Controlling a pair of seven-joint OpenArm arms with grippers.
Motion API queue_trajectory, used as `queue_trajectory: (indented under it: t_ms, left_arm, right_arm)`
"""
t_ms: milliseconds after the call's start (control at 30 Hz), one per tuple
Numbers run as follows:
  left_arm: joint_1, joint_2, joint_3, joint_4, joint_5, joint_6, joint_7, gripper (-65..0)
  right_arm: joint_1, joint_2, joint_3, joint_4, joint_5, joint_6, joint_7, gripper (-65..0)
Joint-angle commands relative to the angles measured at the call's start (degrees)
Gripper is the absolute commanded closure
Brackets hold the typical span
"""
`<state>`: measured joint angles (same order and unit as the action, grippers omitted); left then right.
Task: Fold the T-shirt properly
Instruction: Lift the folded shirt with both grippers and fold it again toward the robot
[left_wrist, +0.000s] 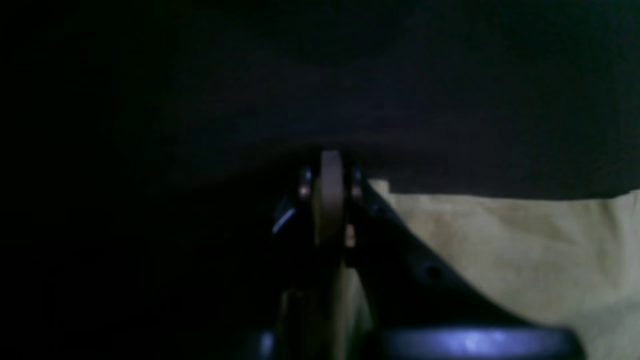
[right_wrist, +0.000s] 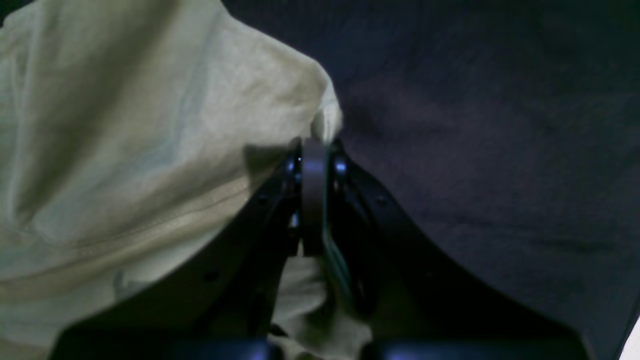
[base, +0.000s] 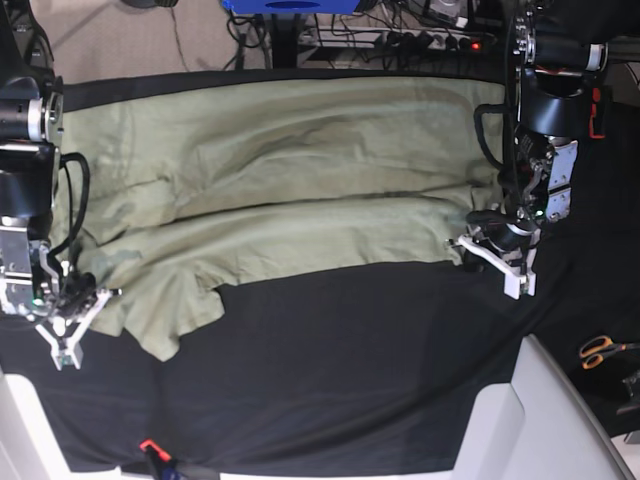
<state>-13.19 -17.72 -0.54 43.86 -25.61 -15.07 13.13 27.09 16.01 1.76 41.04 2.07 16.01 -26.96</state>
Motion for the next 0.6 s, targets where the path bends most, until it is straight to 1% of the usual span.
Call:
queue_trajectory:
  t_ms: [0, 167, 233, 367, 433, 567]
  left_arm:
    - [-1.01, -1.41, -0.12, 1.90, -0.02, -0.09, -0.33, 0.0]
    - [-0.92, -1.85, -0.12, 4.98, -0.11, -0.01, 0.28, 0.0]
    - [-1.10, -1.85, -0.30, 5.95, -0.11, -0.01, 3.45, 0.0]
    - [-0.83, -1.49, -5.93, 11.13, -0.11, -0.01, 6.79, 0.0]
    - [-1.01, -1.49, -7.60, 13.07, -0.11, -0.01, 8.11, 0.0]
    - [-1.36, -1.76, -8.30, 15.26, 0.15, -0.01, 9.34, 0.0]
  right_arm:
    - [1.96, 0.82, 0.22, 1.12, 0.00, -0.14, 1.07, 0.0]
    - [1.70, 0.82, 0.22, 3.40, 0.00, -0.14, 1.25, 0.0]
    - [1.70, 0.82, 0.22, 4.11, 0.09, -0.14, 1.25, 0.0]
    - [1.61, 0.82, 0.31, 4.99, 0.09, -0.14, 1.33, 0.0]
    - [1.52, 0.82, 2.50, 4.99, 0.09, -0.14, 1.42, 0.0]
    - [1.52, 0.82, 7.78, 5.07, 0.09, -0.14, 1.42, 0.0]
